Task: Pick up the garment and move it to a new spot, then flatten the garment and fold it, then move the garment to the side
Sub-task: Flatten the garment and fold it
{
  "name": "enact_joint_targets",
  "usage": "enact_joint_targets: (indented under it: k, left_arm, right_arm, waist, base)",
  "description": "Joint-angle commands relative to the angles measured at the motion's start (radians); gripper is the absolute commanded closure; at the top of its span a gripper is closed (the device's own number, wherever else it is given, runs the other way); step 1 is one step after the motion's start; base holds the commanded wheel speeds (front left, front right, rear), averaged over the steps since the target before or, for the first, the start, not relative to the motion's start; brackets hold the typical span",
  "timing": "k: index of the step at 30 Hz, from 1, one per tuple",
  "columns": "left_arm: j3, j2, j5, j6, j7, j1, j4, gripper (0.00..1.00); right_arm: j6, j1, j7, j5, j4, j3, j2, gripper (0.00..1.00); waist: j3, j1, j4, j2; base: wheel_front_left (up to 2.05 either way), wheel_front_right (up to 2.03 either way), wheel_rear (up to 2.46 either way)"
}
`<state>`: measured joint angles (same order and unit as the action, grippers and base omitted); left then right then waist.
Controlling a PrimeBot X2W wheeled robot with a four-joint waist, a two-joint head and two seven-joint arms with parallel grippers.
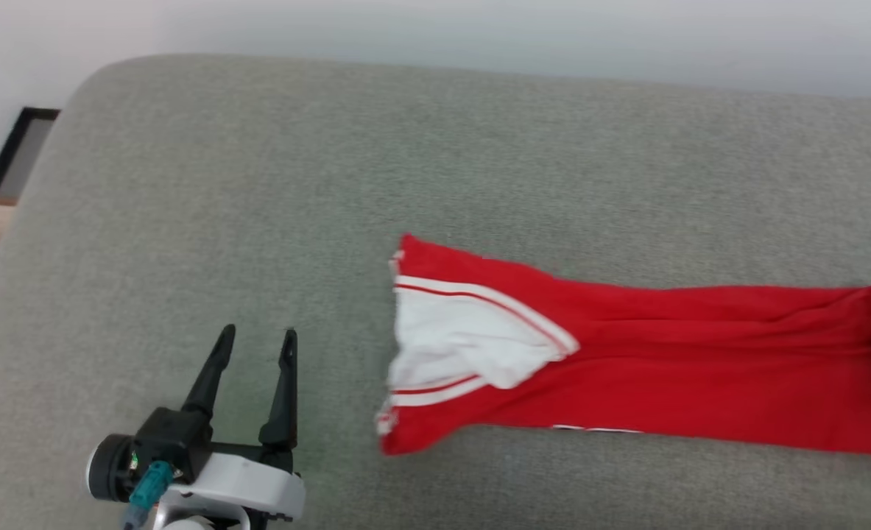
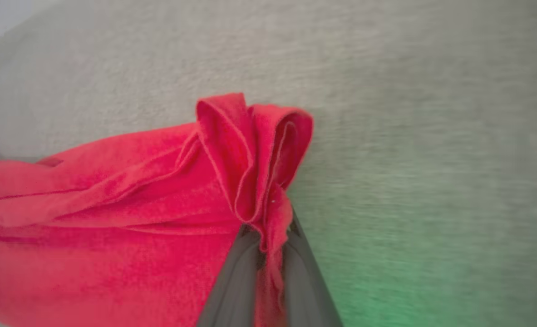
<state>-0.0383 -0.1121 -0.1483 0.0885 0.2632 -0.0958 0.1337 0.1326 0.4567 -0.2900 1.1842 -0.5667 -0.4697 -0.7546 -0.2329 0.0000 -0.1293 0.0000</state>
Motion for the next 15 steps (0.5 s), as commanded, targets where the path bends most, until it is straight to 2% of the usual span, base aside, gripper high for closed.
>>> enact_joint_targets:
  k: [1,10,15]
  left_arm:
    - [0.015,0.006,0.017,0.009,0.001,0.009,-0.006,0.00]
    - [0.019,0.025,0.037,0.036,0.001,-0.007,-0.044,0.00]
    - [0.028,0.028,0.028,0.043,0.001,0.005,-0.061,0.00]
  right_arm:
    - [-0.003,-0.015,0.027,-0.003,-0.021,0.033,-0.028,1.00]
    - [-0.003,-0.059,0.130,-0.012,-0.121,0.163,-0.144,1.00]
    - [-0.003,-0.078,0.161,-0.017,-0.113,0.190,-0.159,1.00]
  waist:
    - [-0.004,0.0000,0.026,0.0000]
    - [-0.017,0.0000,0.061,0.0000]
    - [-0.006,0.0000,0.068,0.0000]
  base:
    - [0.00,0.00,0.00]
    - [0.00,0.00,0.00]
    - [0.00,0.00,0.00]
